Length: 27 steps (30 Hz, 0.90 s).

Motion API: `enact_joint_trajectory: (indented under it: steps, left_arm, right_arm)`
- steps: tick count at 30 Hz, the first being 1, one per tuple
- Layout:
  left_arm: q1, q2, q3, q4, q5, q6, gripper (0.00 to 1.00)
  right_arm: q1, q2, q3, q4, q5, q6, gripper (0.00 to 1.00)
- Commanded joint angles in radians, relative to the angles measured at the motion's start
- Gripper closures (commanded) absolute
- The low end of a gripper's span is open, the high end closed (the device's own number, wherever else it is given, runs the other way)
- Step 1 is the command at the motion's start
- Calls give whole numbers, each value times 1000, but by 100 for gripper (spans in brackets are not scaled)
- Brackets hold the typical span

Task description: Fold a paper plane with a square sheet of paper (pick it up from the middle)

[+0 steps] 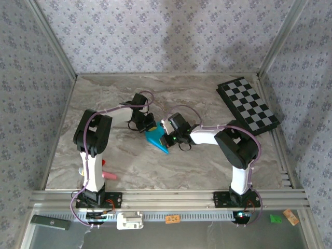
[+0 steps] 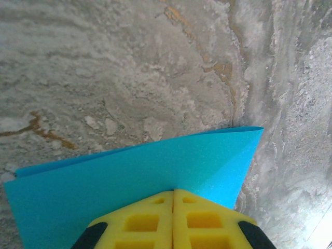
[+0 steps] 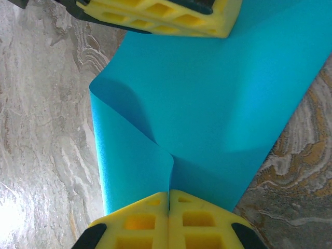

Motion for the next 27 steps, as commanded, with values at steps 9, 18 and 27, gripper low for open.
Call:
enact_joint_trajectory:
  steps: [9,18,27]
  left_arm:
    - [-11,52,-1,-53,-31,4,93]
    - [-8,-16,42,-70,-24,-4,90]
    - [17,-267,-145,65,-116,-181,76]
  right_arm:
    - [6,25,33,-59,45,11,100]
    - [6,40,39,-86,55,6,100]
    - [5,51,45,-106,62,9,100]
